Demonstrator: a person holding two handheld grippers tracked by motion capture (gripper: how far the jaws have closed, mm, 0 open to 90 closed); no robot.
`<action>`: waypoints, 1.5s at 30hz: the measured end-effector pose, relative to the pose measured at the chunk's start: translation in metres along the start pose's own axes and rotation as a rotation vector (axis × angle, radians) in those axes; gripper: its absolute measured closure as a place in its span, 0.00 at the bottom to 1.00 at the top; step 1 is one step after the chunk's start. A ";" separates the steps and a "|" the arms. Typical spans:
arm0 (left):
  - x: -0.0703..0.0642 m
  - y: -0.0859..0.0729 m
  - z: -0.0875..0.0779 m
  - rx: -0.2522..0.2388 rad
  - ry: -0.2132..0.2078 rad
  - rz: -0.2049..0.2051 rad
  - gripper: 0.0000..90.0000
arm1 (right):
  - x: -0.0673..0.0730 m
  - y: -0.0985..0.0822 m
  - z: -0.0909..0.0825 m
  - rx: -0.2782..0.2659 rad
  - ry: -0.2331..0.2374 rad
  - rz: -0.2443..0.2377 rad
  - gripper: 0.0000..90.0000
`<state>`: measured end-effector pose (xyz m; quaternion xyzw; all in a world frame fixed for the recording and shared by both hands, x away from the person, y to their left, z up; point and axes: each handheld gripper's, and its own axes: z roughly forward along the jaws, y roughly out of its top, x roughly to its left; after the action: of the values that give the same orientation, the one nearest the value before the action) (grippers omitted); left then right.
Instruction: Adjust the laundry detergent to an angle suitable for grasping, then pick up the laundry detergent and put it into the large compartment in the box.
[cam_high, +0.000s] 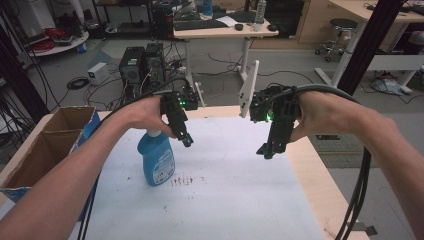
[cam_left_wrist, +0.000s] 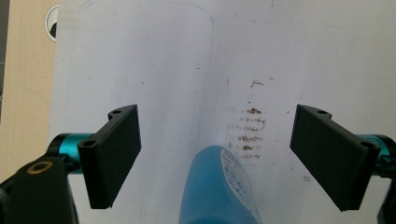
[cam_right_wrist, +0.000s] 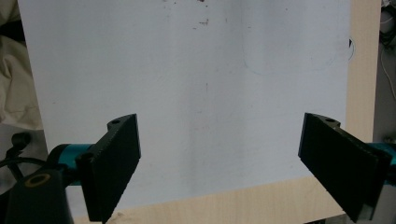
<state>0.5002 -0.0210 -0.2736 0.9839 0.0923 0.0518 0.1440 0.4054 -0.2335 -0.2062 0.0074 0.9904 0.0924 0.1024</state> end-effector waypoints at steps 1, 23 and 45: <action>0.000 0.000 0.000 0.000 0.002 -0.007 0.18 | 0.000 0.000 0.000 0.004 -0.001 0.000 0.13; -0.001 -0.001 -0.001 0.018 0.015 -0.038 0.18 | 0.002 -0.002 -0.002 0.009 -0.031 -0.004 0.13; -0.001 -0.032 -0.011 0.037 0.128 -0.338 0.18 | 0.000 0.005 0.004 0.030 -0.022 -0.016 0.13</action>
<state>0.4928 0.0122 -0.2728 0.9515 0.2663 0.0879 0.1262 0.4062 -0.2281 -0.2090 0.0019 0.9905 0.0764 0.1140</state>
